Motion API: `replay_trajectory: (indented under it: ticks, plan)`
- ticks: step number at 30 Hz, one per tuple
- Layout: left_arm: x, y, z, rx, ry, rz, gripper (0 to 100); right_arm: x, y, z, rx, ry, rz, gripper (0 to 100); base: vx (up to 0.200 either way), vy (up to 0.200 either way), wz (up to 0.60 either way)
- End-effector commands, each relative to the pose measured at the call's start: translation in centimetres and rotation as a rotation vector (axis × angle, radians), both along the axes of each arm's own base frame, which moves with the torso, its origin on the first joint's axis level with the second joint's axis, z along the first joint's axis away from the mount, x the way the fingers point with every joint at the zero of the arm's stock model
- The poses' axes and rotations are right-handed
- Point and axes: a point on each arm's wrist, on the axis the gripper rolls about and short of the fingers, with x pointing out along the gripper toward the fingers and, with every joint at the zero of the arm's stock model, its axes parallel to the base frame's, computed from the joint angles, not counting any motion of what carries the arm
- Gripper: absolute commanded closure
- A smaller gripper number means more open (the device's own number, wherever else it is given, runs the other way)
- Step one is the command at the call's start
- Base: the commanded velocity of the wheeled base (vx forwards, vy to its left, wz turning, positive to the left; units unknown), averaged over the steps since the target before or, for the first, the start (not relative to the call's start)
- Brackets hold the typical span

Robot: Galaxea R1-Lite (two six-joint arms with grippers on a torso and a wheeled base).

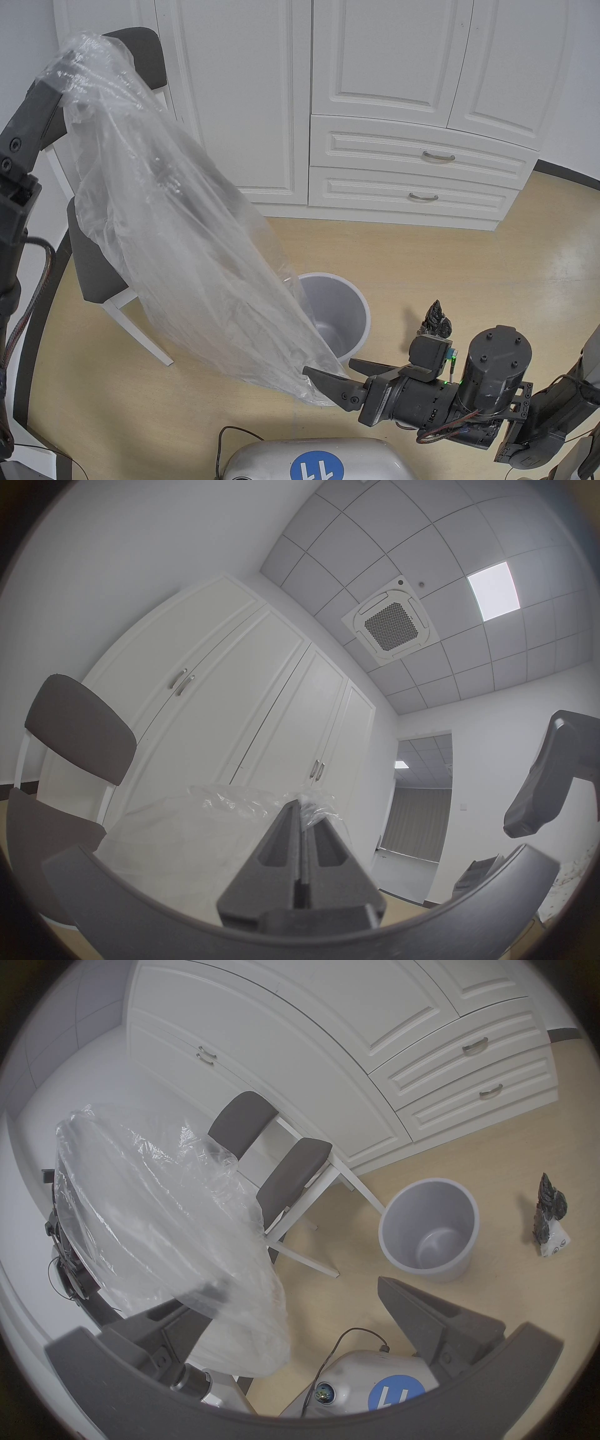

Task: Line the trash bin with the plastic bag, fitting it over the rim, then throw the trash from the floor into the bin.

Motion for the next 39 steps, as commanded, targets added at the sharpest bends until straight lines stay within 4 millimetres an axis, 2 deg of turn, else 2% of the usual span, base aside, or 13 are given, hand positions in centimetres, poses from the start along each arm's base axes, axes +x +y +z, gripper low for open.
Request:
replay_trajectory:
  ticks: [1,9,24,39]
  plan:
    - [-0.1,0.1,0.3,-0.01,-0.008,0.0,100,0.2,0.2,-0.5,-0.014,0.009,-0.003,0,0.0,0.0,0.0]
    - [-0.1,0.0,0.3,-0.012,-0.009,-0.004,100,0.7,0.6,-1.2,0.014,-0.01,-0.017,0,0.0,0.0,0.0]
    - [-0.1,-0.2,0.2,-0.007,-0.002,-0.014,100,1.5,1.4,-4.0,0.024,-0.011,-0.022,0,0.0,0.0,0.0]
    - [-0.1,-0.9,-0.2,0.009,0.014,-0.046,100,1.4,1.4,-2.9,0.091,0.0,-0.028,0,0.0,0.0,0.0]
